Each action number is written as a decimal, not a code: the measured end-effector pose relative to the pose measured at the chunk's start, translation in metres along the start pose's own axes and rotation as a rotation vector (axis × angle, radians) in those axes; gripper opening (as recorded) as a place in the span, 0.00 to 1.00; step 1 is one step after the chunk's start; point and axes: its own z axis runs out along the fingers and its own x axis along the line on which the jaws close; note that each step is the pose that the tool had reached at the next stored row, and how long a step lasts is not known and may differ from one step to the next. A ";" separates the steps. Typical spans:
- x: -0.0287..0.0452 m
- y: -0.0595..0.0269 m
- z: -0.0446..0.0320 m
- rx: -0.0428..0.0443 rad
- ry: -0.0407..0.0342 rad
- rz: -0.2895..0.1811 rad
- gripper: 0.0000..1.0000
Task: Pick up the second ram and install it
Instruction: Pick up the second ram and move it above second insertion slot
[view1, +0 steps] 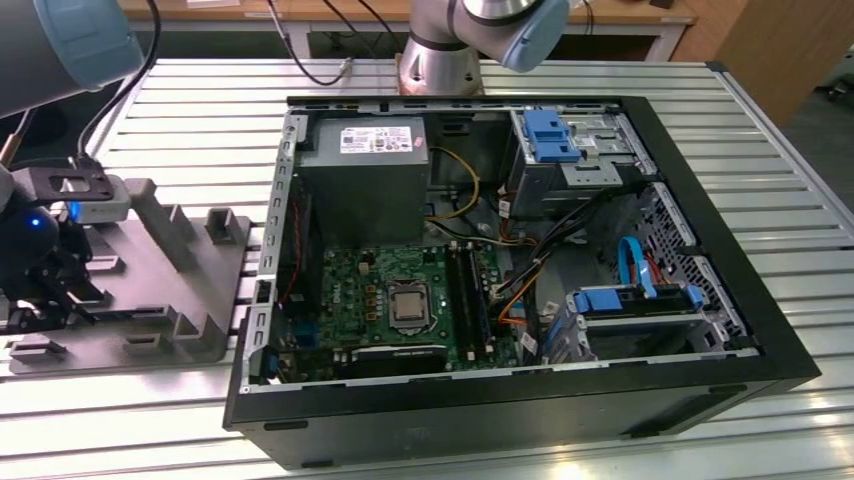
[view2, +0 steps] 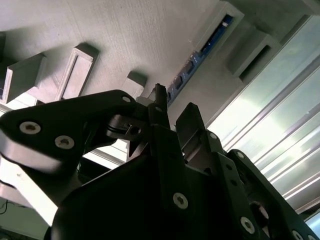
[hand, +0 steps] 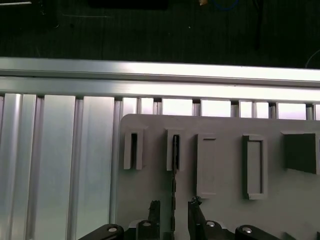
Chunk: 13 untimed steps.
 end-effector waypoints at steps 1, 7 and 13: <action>-0.0004 0.0011 0.0012 0.0000 0.0000 0.000 0.36; -0.0016 0.0042 0.0068 -0.0002 0.0003 0.000 0.36; -0.0016 0.0042 0.0070 -0.0001 0.0002 0.000 0.36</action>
